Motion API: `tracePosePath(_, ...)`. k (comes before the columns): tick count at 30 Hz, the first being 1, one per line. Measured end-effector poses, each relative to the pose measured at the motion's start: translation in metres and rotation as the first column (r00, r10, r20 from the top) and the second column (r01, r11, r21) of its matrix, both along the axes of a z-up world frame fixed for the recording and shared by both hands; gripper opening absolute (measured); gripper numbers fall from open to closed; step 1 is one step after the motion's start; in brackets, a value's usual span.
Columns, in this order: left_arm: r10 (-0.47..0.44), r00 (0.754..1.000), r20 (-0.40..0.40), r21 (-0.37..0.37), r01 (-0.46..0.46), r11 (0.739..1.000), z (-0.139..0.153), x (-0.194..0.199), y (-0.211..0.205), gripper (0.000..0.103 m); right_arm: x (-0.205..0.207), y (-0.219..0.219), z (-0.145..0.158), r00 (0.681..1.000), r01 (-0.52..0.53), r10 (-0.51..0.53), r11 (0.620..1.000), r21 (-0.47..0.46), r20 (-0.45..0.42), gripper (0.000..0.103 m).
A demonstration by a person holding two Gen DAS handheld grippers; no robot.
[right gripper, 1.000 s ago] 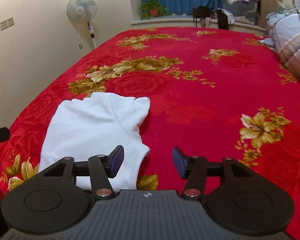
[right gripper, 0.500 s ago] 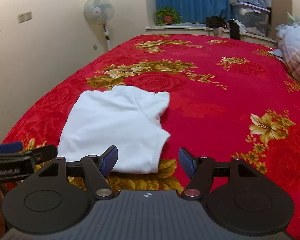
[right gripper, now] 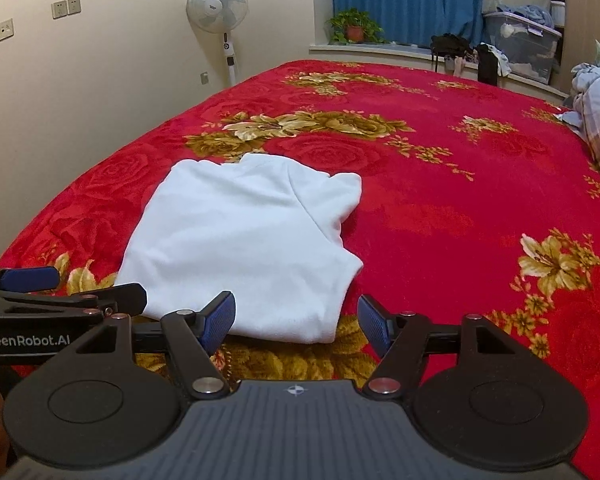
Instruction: Fold small clothes
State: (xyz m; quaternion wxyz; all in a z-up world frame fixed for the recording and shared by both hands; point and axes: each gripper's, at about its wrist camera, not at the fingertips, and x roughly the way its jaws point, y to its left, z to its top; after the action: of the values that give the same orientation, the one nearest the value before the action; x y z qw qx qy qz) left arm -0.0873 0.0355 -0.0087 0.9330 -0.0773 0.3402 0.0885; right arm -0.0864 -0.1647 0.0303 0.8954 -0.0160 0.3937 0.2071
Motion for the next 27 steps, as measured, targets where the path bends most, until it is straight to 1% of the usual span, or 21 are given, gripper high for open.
tracePosePath(5,0.0,1.0,0.0,0.008,0.0,1.0,-0.0008,-0.0001,0.0003,0.103,-0.0002,0.001,-0.0006,1.0,0.0,0.0,1.0,-0.001,0.002,0.069)
tracePosePath(27,-0.005,1.0,-0.006,-0.008,0.005,1.0,-0.0043,0.0024,0.0022,0.103,0.0016,0.0038,-0.0065,1.0,0.003,-0.003,1.0,-0.013,-0.005,0.069)
